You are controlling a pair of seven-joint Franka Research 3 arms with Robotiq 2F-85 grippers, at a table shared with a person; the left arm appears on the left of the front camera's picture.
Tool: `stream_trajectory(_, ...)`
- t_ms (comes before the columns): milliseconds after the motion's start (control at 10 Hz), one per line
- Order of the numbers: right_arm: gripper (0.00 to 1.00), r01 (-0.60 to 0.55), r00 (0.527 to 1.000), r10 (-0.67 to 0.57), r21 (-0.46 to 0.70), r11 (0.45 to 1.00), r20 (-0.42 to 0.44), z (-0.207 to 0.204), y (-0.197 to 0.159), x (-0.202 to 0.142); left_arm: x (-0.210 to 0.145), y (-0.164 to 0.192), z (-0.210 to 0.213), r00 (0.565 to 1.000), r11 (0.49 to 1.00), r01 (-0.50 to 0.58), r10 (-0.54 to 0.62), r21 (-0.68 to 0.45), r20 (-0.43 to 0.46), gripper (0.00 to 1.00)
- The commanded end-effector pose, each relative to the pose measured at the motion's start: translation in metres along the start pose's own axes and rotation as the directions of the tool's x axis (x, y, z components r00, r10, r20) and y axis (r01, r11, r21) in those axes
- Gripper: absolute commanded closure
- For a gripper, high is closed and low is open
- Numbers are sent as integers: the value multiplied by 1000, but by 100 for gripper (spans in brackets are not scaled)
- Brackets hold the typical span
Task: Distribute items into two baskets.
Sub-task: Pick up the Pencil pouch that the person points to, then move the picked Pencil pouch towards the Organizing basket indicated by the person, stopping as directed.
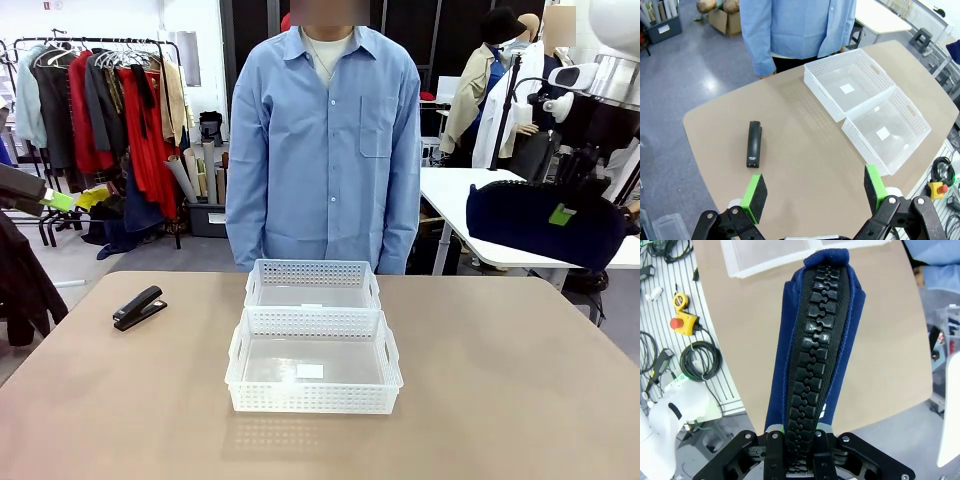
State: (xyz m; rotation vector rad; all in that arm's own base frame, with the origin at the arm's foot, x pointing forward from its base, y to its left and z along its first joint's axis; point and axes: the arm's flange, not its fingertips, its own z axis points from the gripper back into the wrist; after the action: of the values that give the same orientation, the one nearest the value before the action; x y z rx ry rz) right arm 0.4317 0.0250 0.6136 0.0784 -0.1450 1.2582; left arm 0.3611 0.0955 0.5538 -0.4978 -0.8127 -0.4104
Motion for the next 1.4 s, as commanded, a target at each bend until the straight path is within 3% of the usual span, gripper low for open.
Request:
stream_trajectory(0, 100, 15, 1000, -15, -9, 1000, 5, 0, 0, 0, 1, 1, -1, 1000, 1000, 7, -6, -15, 17, 0)
stream_trajectory(1300, 100, 15, 1000, -15, -9, 1000, 5, 0, 0, 0, 1, 1, -1, 1000, 1000, 7, -6, -15, 17, 0)
